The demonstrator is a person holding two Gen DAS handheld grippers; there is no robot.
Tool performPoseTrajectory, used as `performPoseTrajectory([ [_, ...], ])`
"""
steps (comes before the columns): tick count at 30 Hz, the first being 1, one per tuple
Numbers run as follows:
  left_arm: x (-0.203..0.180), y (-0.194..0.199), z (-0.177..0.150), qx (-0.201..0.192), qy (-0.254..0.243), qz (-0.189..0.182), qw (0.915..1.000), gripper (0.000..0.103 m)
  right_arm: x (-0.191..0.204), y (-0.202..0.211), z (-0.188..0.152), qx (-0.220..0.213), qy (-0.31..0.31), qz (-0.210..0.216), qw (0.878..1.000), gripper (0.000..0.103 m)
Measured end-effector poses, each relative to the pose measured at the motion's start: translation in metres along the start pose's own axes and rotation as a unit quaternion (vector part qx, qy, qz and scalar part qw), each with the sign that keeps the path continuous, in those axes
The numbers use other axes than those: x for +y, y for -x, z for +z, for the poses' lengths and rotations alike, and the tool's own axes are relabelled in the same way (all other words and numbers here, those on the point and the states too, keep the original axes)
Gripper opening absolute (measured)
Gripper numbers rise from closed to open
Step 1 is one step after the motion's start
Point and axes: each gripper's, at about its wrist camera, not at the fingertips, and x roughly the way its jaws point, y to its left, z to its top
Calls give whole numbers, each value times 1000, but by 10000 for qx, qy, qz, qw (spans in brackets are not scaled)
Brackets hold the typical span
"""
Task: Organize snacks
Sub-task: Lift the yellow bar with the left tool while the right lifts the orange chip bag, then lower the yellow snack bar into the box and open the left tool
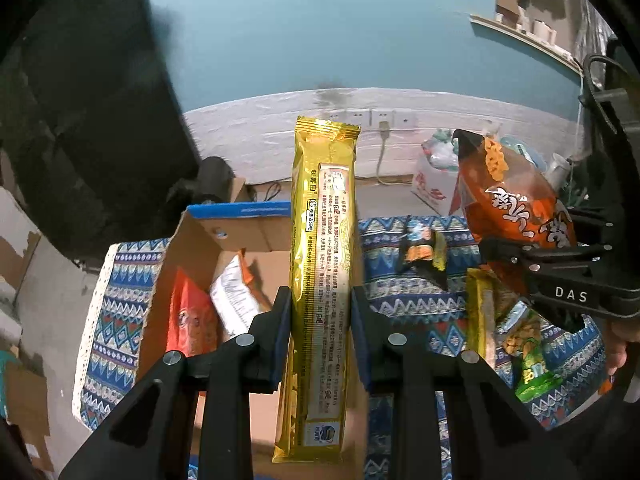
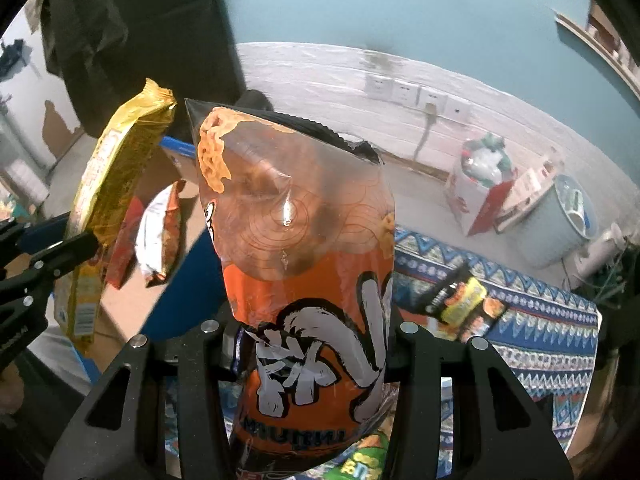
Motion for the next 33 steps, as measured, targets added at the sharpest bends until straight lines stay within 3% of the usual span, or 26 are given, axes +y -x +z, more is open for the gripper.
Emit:
performPoseTrajectory([
  [7,27,-14,-13,129,177,128,9997,28,25,-13,9,63,174,116,9998,45],
  [24,69,-62,-37,877,744,217,9931,29,73,-36,24,184,415,393,9982,45],
  [33,75,-50,-34,812,763,299,9933,29,87,-44,29,237,462,516,9973,45],
])
